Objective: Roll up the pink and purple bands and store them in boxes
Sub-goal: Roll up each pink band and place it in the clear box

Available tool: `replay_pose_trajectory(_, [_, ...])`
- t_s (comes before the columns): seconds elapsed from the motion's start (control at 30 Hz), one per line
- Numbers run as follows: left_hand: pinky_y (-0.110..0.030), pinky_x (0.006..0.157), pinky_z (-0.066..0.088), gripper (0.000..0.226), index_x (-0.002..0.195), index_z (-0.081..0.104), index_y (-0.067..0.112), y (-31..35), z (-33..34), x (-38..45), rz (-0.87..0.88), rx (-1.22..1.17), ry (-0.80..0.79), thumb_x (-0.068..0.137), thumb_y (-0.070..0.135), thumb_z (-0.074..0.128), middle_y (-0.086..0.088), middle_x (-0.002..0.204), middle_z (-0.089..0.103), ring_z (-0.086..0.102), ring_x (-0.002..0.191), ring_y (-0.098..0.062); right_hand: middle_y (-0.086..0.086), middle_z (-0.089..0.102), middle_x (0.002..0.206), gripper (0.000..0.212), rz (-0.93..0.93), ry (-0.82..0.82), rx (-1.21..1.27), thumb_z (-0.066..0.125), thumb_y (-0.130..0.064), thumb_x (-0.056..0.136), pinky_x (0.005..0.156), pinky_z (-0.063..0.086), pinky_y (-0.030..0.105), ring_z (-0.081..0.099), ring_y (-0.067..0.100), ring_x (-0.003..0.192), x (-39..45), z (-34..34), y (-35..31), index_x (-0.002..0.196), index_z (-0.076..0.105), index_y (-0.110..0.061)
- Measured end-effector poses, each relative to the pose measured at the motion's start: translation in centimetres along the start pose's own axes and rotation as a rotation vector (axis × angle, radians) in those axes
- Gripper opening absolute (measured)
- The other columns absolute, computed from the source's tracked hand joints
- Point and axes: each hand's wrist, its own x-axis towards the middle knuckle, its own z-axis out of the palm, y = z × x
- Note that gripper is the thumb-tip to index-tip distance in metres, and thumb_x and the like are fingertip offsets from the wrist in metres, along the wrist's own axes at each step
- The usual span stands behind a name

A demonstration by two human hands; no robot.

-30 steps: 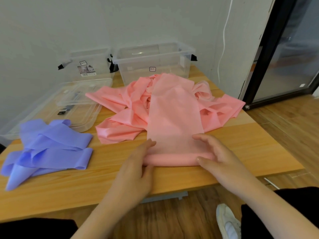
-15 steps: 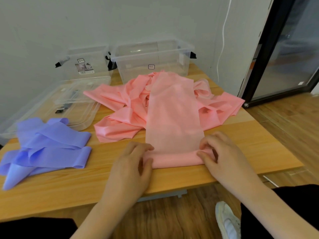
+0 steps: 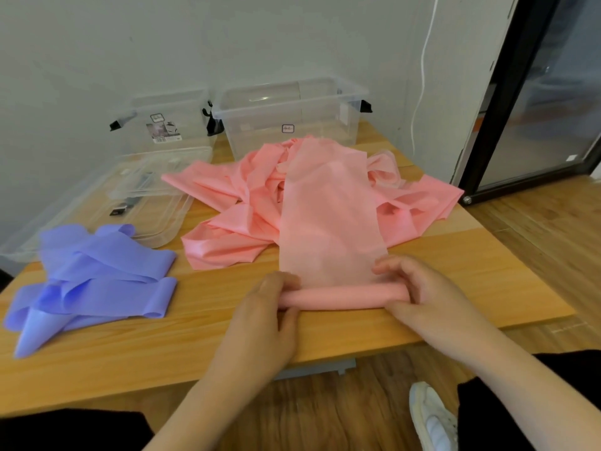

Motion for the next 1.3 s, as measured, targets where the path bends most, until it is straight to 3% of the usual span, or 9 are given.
replay_pose_trajectory(0.1, [-0.002, 0.074, 0.034, 0.023, 0.09, 0.063, 0.022, -0.5, -0.4, 0.3, -0.004, -0.005, 0.04, 0.081, 0.0, 0.062, 0.012, 0.089, 0.058, 0.053, 0.085, 0.001, -0.025, 0.058, 0.095, 0.032, -0.047, 0.034, -0.12, 0.061, -0.01, 0.084, 0.073, 0.034, 0.0, 0.047, -0.017, 0.091, 0.2, -0.5, -0.2, 0.086, 0.055, -0.042])
replay_pose_trajectory(0.27, [0.001, 0.071, 0.033, 0.019, 0.092, 0.062, 0.022, -0.5, -0.3, 0.4, -0.024, -0.01, 0.06, 0.085, 0.005, 0.058, 0.02, 0.084, 0.056, 0.05, 0.078, 0.013, -0.017, 0.061, 0.083, 0.018, -0.095, 0.127, -0.167, 0.058, -0.021, 0.088, 0.069, 0.038, 0.005, 0.051, -0.01, 0.085, -0.1, -0.2, -0.1, 0.081, 0.056, -0.038])
replay_pose_trajectory(0.43, [-0.008, 0.082, 0.032, 0.023, 0.093, 0.061, 0.029, -1.5, -0.6, 0.1, 0.093, 0.075, -0.049, 0.073, 0.041, 0.058, 0.022, 0.094, 0.05, 0.043, 0.092, 0.003, -0.019, 0.05, 0.087, 0.012, -0.182, 0.166, -0.333, 0.065, -0.024, 0.077, 0.071, 0.033, 0.005, 0.047, -0.003, 0.088, -0.1, -0.4, 0.4, 0.077, 0.056, -0.032])
replay_pose_trajectory(0.57, [-0.008, 0.074, 0.036, 0.009, 0.086, 0.059, 0.033, -1.3, -0.9, 0.4, 0.058, 0.007, -0.038, 0.08, 0.028, 0.054, 0.019, 0.085, 0.056, 0.051, 0.086, 0.0, -0.022, 0.054, 0.092, 0.018, -0.245, 0.025, -0.298, 0.072, -0.023, 0.074, 0.079, 0.034, 0.006, 0.049, -0.002, 0.094, 0.0, -0.9, 0.2, 0.084, 0.062, -0.034])
replay_pose_trajectory(0.77, [-0.004, 0.082, 0.03, 0.02, 0.095, 0.052, 0.038, -1.4, -0.7, 0.0, 0.096, 0.058, -0.039, 0.076, 0.039, 0.06, 0.024, 0.097, 0.05, 0.045, 0.092, 0.005, -0.025, 0.059, 0.086, 0.026, -0.194, 0.064, -0.221, 0.059, -0.018, 0.087, 0.071, 0.035, 0.004, 0.051, -0.008, 0.09, -0.1, -0.3, 0.2, 0.082, 0.054, -0.043])
replay_pose_trajectory(0.87, [-0.003, 0.081, 0.029, 0.013, 0.082, 0.054, 0.035, -1.4, -0.8, 0.3, 0.066, 0.044, -0.012, 0.076, 0.029, 0.064, 0.021, 0.093, 0.049, 0.043, 0.092, 0.002, -0.023, 0.054, 0.091, 0.016, -0.219, 0.041, -0.284, 0.061, -0.024, 0.085, 0.078, 0.031, 0.005, 0.047, -0.004, 0.094, 0.0, -0.1, 0.2, 0.086, 0.056, -0.039])
replay_pose_trajectory(1.0, [-0.006, 0.074, 0.033, 0.028, 0.081, 0.048, 0.044, -1.3, -0.9, 0.2, 0.047, 0.035, -0.026, 0.085, 0.019, 0.06, 0.02, 0.084, 0.055, 0.048, 0.087, 0.001, -0.029, 0.05, 0.094, 0.032, -0.186, -0.016, -0.306, 0.07, -0.031, 0.076, 0.079, 0.031, 0.003, 0.044, -0.011, 0.098, -0.2, -0.3, 0.0, 0.092, 0.048, -0.048])
replay_pose_trajectory(1.13, [-0.003, 0.081, 0.031, 0.026, 0.097, 0.049, 0.041, -1.3, -0.8, 0.0, 0.056, 0.055, -0.04, 0.074, 0.041, 0.061, 0.024, 0.096, 0.049, 0.046, 0.091, 0.003, -0.021, 0.054, 0.08, 0.022, -0.175, 0.11, -0.259, 0.064, -0.024, 0.083, 0.067, 0.035, 0.008, 0.05, -0.008, 0.083, -0.3, -0.1, 0.1, 0.078, 0.047, -0.038])
replay_pose_trajectory(1.3, [-0.001, 0.081, 0.026, 0.007, 0.083, 0.058, 0.031, -1.6, -0.7, 0.2, 0.048, 0.027, 0.023, 0.079, 0.028, 0.062, 0.021, 0.092, 0.048, 0.039, 0.1, 0.004, -0.026, 0.047, 0.094, 0.02, -0.242, -0.026, -0.402, 0.07, -0.03, 0.076, 0.082, 0.032, 0.018, 0.039, -0.004, 0.1, -0.1, -0.6, 0.2, 0.085, 0.053, -0.037])
